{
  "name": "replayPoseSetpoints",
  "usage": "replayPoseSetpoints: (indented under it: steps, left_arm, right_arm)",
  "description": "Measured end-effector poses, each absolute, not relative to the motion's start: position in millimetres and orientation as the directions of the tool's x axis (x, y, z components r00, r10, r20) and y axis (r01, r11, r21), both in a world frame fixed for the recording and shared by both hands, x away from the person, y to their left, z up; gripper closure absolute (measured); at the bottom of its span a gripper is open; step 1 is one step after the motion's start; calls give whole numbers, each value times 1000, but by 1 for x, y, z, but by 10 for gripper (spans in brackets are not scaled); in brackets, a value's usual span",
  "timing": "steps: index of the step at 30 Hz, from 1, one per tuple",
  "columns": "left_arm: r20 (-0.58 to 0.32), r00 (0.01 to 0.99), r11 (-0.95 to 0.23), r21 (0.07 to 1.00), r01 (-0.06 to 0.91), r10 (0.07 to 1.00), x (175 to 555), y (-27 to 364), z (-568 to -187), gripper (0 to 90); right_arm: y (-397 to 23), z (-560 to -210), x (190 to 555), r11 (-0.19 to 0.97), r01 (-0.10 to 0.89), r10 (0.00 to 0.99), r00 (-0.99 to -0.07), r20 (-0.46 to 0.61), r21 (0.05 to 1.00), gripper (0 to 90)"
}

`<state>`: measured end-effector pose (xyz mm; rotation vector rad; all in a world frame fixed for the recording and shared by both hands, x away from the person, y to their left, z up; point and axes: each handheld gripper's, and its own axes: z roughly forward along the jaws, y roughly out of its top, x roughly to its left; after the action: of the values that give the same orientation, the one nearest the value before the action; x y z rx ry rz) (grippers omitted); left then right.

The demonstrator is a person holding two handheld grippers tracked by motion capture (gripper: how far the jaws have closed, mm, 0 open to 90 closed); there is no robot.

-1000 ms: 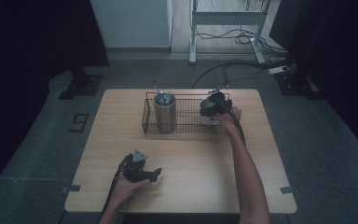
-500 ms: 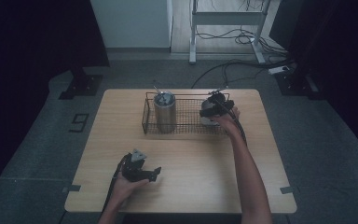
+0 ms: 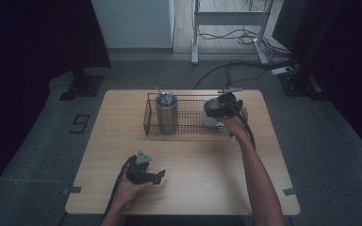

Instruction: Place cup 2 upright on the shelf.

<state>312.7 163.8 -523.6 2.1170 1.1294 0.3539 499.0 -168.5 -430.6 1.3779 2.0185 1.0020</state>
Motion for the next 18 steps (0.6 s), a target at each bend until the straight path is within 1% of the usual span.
replayPoseSetpoints:
  steps: [9, 12, 14, 15, 18]
  left_arm:
    - [-73, 585, -384, 688, 616, 808, 311, 161, -525, 104]
    - [-74, 582, -379, 691, 615, 809, 310, 162, -524, 104]
    - [-74, 582, -379, 691, 615, 810, 310, 163, -524, 104]
    - [-74, 583, -380, 691, 615, 809, 310, 163, -524, 104]
    - [-72, 579, -376, 694, 614, 812, 308, 165, -523, 104]
  right_arm:
    - [-192, -435, 478, 170, 568, 927, -369, 63, 805, 76]
    - [-200, -439, 466, 168, 566, 927, -369, 65, 807, 105]
    - [-201, -440, 465, 171, 567, 927, -370, 64, 806, 105]
    - [-203, -440, 462, 171, 563, 927, -369, 61, 809, 125]
    - [-206, -442, 453, 161, 563, 923, -377, 79, 810, 126]
